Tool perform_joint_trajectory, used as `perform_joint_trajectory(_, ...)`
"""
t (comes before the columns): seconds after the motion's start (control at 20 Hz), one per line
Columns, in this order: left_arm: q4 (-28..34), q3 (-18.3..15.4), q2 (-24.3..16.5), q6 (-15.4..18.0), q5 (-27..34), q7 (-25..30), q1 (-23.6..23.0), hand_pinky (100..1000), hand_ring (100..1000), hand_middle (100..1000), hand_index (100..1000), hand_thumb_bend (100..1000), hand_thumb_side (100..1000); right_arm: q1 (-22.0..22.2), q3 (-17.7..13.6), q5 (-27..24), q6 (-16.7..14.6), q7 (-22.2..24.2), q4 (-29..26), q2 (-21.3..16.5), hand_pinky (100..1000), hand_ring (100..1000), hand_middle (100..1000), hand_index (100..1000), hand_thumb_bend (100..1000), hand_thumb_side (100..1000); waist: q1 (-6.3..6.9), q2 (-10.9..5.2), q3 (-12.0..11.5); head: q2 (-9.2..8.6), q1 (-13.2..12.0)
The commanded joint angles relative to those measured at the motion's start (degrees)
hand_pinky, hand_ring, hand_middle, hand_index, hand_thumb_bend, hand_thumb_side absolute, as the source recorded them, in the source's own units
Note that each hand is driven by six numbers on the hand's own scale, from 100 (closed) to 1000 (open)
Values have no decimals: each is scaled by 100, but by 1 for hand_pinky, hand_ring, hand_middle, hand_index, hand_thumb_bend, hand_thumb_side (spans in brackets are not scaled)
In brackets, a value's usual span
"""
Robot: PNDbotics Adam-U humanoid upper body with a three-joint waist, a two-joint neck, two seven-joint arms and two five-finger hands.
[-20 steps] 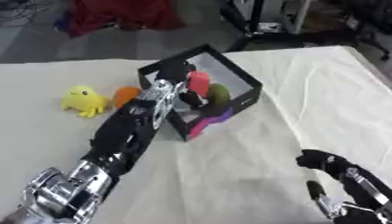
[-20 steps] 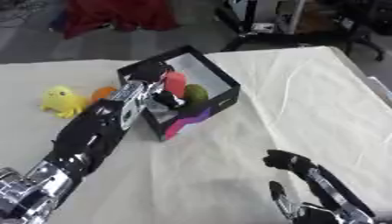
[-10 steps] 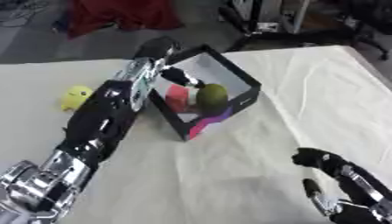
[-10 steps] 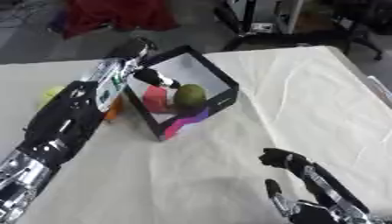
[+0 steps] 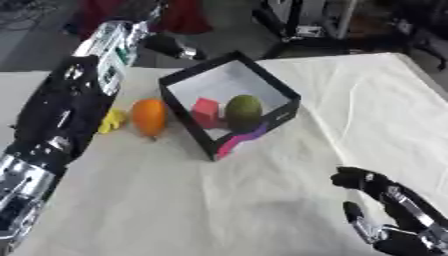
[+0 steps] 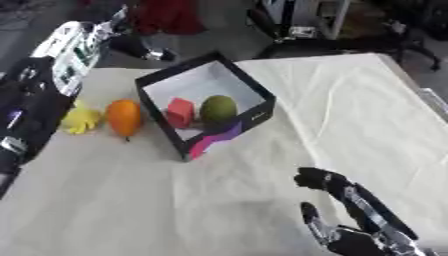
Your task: Pick up objects on the table and place them in the box.
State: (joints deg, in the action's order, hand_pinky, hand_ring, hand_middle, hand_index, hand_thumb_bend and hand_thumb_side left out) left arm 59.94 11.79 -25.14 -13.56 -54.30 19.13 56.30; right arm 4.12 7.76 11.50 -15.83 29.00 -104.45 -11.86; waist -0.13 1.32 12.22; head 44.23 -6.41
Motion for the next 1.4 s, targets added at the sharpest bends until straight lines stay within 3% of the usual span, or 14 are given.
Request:
perform_joint_trajectory(0.05, 168, -80, -409, -44, 38, 117, 26, 778, 759, 831, 890, 1000, 600, -7, -60, 24, 11, -37, -60, -74, 875, 825, 785, 905, 100, 360, -38, -141, -11, -11, 32)
perform_joint_trajectory(0.25, -148, -145, -630, -59, -166, 419, -104, 798, 759, 821, 889, 1000, 564, -9, -65, 25, 18, -54, -54, -81, 875, 825, 786, 905, 100, 361, -24, -145, -19, -11, 62)
perform_joint_trajectory(0.6, -948, -302, -690, 288, -548, 1400, -246, 832, 770, 826, 883, 1000, 471, -8, -66, 26, 23, -58, -48, -75, 875, 826, 786, 904, 100, 358, -32, -136, -19, -11, 89)
perform_joint_trajectory(0.85, -1293, -424, -668, 378, -717, 1808, -317, 838, 771, 822, 879, 874, 416, -7, -68, 32, 27, -69, -49, -68, 875, 826, 787, 900, 100, 355, -36, -126, -14, -11, 91)
perform_joint_trajectory(1.1, -1526, -514, -624, 337, -805, 2081, -380, 839, 772, 820, 877, 849, 403, -10, -70, 29, 32, -77, -51, -65, 874, 826, 787, 897, 100, 355, -39, -122, -9, -11, 97)
perform_joint_trajectory(1.4, -1683, -605, -567, 193, -945, 1925, -448, 827, 751, 805, 864, 788, 407, -12, -72, 22, 40, -80, -53, -64, 874, 826, 787, 897, 100, 353, -42, -121, -3, -11, 114)
